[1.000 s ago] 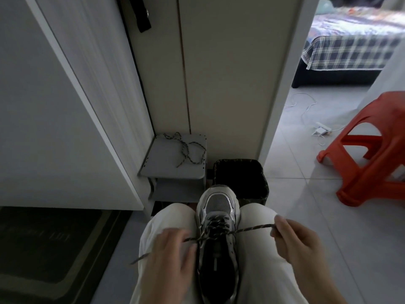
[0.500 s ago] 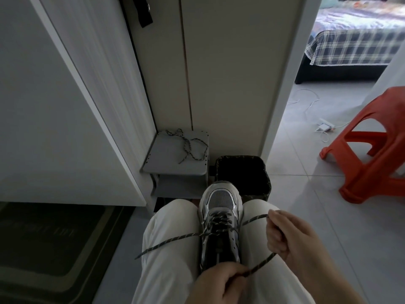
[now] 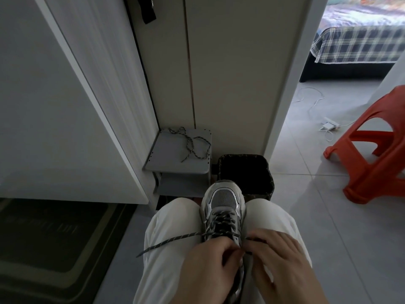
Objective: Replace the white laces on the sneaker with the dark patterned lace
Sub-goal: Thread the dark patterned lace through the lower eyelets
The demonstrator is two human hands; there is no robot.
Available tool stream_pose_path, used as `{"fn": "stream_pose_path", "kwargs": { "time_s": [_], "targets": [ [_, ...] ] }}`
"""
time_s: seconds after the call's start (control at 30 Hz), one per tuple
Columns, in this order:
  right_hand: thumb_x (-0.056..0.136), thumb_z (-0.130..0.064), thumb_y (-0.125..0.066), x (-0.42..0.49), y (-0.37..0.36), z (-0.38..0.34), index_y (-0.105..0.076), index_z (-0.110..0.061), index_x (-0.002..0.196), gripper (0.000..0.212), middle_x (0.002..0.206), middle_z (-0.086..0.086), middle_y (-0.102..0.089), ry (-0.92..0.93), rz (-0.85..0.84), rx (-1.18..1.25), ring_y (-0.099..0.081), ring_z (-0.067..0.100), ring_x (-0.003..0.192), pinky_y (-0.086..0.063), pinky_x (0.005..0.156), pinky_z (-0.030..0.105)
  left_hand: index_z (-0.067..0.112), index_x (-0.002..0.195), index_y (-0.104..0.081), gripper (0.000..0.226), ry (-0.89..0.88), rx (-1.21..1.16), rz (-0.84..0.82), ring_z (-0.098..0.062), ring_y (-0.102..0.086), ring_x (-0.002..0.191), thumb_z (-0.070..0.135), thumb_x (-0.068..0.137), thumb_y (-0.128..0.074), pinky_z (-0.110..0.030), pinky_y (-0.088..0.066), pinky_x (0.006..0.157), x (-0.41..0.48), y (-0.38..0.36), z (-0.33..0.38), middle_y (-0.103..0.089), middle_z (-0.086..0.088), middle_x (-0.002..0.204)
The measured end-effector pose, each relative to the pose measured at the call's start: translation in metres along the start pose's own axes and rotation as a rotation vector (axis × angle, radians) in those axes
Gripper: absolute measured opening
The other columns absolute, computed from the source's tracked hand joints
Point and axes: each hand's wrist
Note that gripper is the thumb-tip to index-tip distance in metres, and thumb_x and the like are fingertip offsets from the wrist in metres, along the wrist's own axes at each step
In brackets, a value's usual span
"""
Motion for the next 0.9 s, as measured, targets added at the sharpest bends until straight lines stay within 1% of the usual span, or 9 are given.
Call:
{"fn": "stream_pose_path", "kwargs": {
  "time_s": [0.1,0.2,0.23,0.3,0.43,0.57,0.63,0.77,0.9],
  "targets": [
    [0.090,-0.029,-0.038,-0.001,0.003,-0.006,-0.074,-0.024,0.081,0.038,0.113,-0.001,-0.066,0.027,0.056,-0.100,-0.056,0.016,0.106,-0.038,0.096,0.035,0.042,0.103,-0.055,0.021,-0.016,0.052,0.036,-0.002,-0.059,0.088,0.047,0.084,-0.051,-0.014,-0.042,0.075,0.000,-0.005,-0.002,-0.066,0.015,0.094],
    [0.089,-0.022,-0.041,0.003,0.007,-0.010,-0.073,-0.023,0.090,0.032,0.106,-0.008,-0.066,-0.032,0.011,0.048,-0.054,0.004,0.100,-0.032,0.098,0.010,0.039,0.104,-0.062,0.035,-0.043,0.086,0.025,-0.005,-0.059,0.094,0.052,0.079,-0.042,-0.012,-0.038,0.078,-0.001,-0.011,-0.001,-0.066,0.012,0.101],
    [0.083,-0.017,-0.051,0.003,0.006,-0.012,-0.072,-0.024,0.094,0.025,0.105,-0.011,-0.065,-0.068,-0.037,0.078,-0.053,-0.003,0.099,-0.028,0.095,0.000,0.038,0.104,-0.063,0.036,-0.045,0.081,0.020,-0.006,-0.059,0.093,0.052,0.077,-0.043,-0.013,-0.038,0.077,-0.001,-0.011,0.000,-0.067,0.009,0.099],
    [0.071,-0.007,-0.069,-0.002,0.000,-0.011,-0.070,-0.026,0.099,0.034,0.105,-0.015,-0.065,-0.147,-0.128,0.107,-0.050,-0.010,0.101,-0.024,0.089,-0.008,0.035,0.102,-0.062,0.030,-0.042,0.043,0.022,-0.008,-0.061,0.088,0.049,0.079,-0.050,-0.018,-0.042,0.074,-0.001,-0.010,-0.001,-0.068,0.007,0.093],
    [0.076,-0.001,-0.073,-0.008,-0.007,-0.002,-0.072,-0.030,0.091,0.032,0.094,-0.017,-0.064,-0.313,-0.195,0.275,-0.058,-0.007,0.090,-0.046,0.073,0.008,0.030,0.095,-0.066,0.019,-0.039,-0.019,-0.021,-0.004,-0.062,0.081,0.043,0.084,-0.058,-0.020,-0.049,0.073,0.001,-0.004,-0.006,-0.070,0.009,0.085],
    [0.079,-0.009,-0.068,-0.004,-0.006,0.010,-0.073,-0.025,0.082,0.017,0.084,-0.015,-0.062,-0.315,-0.230,0.188,-0.056,-0.005,0.077,-0.042,0.067,0.007,0.025,0.092,-0.066,0.017,-0.055,-0.065,-0.028,-0.004,-0.062,0.076,0.038,0.089,-0.056,-0.028,-0.050,0.074,0.007,0.003,-0.011,-0.068,0.008,0.081],
    [0.083,-0.009,-0.067,0.000,-0.007,0.016,-0.072,-0.023,0.087,0.015,0.089,-0.011,-0.062,-0.363,-0.243,0.172,-0.058,0.001,0.083,-0.043,0.072,0.012,0.026,0.094,-0.065,0.019,-0.092,0.057,0.058,-0.004,-0.060,0.080,0.037,0.092,-0.051,-0.029,-0.048,0.075,0.012,0.006,-0.019,-0.064,0.010,0.089],
    [0.089,-0.021,-0.058,0.009,-0.016,0.021,-0.066,-0.021,0.091,0.008,0.091,-0.009,-0.055,-0.396,-0.308,0.079,-0.053,0.007,0.083,-0.043,0.071,0.021,0.031,0.109,-0.060,0.026,-0.194,0.329,-0.009,-0.008,-0.055,0.085,0.043,0.094,-0.042,-0.023,-0.041,0.068,0.013,-0.001,-0.022,-0.044,0.014,0.104],
    [0.078,-0.011,-0.072,0.019,-0.018,0.014,-0.067,-0.017,0.078,0.008,0.079,-0.005,-0.059,-0.257,-0.321,-0.039,-0.059,0.016,0.066,-0.045,0.057,0.026,0.032,0.109,-0.055,0.025,-0.176,0.318,0.022,-0.012,-0.055,0.087,0.043,0.091,-0.041,-0.027,-0.044,0.069,0.018,-0.010,-0.023,-0.041,0.014,0.105]
  ]
}}
Point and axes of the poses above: each hand's wrist, its own x-axis towards the middle knuckle, its own y-axis out of the back of the hand, z = x × y
